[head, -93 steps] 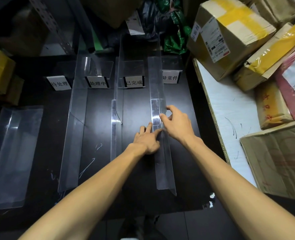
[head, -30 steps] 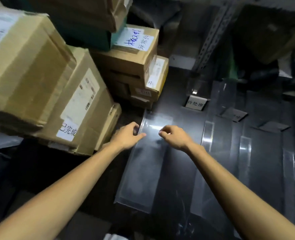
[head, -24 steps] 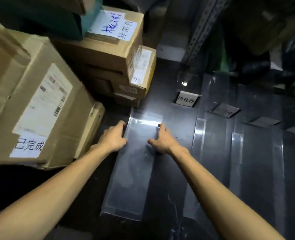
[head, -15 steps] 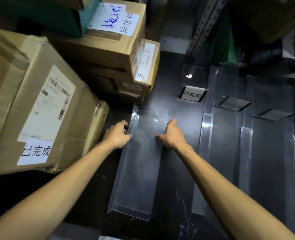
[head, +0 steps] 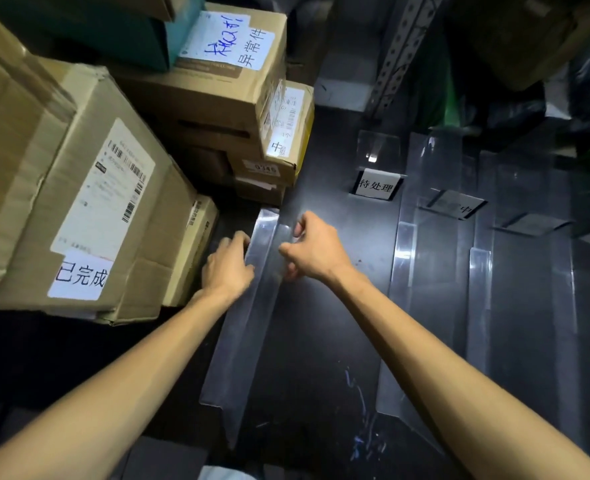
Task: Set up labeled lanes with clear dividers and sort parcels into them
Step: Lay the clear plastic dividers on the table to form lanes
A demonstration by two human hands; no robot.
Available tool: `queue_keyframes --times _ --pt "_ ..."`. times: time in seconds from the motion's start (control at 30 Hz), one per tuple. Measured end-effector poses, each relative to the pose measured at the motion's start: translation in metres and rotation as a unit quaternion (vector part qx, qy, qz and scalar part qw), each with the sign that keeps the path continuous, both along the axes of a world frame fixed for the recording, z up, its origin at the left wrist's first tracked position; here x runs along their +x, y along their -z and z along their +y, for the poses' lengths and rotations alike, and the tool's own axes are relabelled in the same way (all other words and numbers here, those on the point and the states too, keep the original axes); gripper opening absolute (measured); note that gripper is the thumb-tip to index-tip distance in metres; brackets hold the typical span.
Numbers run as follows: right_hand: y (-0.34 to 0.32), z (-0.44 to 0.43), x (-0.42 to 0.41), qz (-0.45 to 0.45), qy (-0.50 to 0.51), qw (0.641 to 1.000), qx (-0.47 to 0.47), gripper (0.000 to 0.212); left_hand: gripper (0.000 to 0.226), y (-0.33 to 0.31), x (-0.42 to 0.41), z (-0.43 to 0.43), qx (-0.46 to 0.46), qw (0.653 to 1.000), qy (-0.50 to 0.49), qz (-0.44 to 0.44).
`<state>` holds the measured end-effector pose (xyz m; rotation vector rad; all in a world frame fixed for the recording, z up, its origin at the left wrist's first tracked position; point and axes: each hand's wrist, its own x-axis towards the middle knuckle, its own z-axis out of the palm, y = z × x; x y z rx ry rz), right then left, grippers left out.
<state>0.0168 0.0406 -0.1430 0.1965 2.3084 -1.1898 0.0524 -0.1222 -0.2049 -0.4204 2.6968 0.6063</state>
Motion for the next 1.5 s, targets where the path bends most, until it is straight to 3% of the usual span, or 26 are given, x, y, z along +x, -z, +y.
queue_keyframes --times 0.17,0.37,0.87,1.1,1.37,1.5 --pt "-0.014 -0.026 0.005 0.019 -0.013 0.999 -0.04 0.022 0.029 -0.009 0.001 -0.002 0.026 0.998 0.01 -0.052" --pt "-0.02 -0.036 -0.001 0.017 -0.026 0.999 -0.014 0.025 0.026 -0.018 0.008 -0.01 0.084 0.992 0.028 -0.09" --pt "-0.072 -0.034 0.019 0.06 -0.065 0.994 -0.057 0.024 0.027 -0.057 0.025 -0.023 0.144 0.987 -0.053 -0.036" --pt "-0.13 -0.02 0.053 0.11 -0.014 0.989 -0.099 0.008 0.026 -0.104 0.038 -0.019 0.152 0.987 -0.029 0.044" --pt "-0.199 0.023 0.102 0.165 0.065 0.976 -0.123 0.025 0.026 -0.174 0.063 0.014 0.162 0.98 0.017 0.11" --pt "-0.215 0.067 0.122 0.177 0.128 0.967 -0.133 0.023 0.024 -0.188 0.068 0.056 0.182 0.977 0.06 0.092"
